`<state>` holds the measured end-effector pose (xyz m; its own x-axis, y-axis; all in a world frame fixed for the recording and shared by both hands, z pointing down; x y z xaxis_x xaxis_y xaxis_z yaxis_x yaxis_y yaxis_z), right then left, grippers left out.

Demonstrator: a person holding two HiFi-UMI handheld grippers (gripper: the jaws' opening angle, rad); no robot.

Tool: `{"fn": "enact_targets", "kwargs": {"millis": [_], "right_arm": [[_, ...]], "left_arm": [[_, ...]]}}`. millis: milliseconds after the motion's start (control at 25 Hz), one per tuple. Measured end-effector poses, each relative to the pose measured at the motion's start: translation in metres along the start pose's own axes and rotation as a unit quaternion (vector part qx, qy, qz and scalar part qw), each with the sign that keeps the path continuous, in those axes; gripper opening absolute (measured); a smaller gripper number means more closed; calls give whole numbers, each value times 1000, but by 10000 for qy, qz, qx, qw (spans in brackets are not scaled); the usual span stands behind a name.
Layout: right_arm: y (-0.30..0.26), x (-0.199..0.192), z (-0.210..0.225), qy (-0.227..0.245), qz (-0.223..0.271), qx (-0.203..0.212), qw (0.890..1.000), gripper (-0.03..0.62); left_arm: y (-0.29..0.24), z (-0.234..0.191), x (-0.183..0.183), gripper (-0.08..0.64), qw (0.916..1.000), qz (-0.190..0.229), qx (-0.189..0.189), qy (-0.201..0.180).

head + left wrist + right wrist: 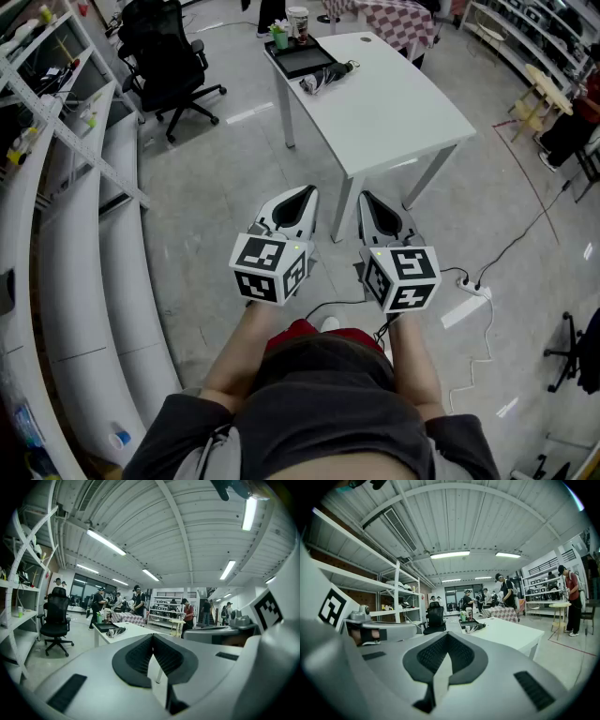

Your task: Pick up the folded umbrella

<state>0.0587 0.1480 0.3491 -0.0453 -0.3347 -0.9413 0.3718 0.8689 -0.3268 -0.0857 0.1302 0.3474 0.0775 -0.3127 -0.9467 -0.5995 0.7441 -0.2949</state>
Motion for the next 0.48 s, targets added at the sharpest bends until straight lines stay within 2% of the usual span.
{"fn": "enact_targets", "kwargs": {"millis": [360, 480], "right_arm": [[2, -5, 20, 37, -21, -97, 9999, 18], [2, -12, 33, -128, -83, -129, 9998, 18]], "left_arm": [[-14, 3, -9, 14, 9998, -153, 141, 77], [-21, 5, -11, 14, 9996, -165, 206, 88]]}}
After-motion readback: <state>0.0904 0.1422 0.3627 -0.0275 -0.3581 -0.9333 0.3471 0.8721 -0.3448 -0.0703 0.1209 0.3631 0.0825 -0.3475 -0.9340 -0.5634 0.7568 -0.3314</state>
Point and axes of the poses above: the fingertips, and each gripper's own axes: y backward along the fingers, z to its right, x out of its top, the point moved 6 cm from there along y, backward along the fingers, and after that the axes turned 10 degrees about -z, right-handed, at the moved point
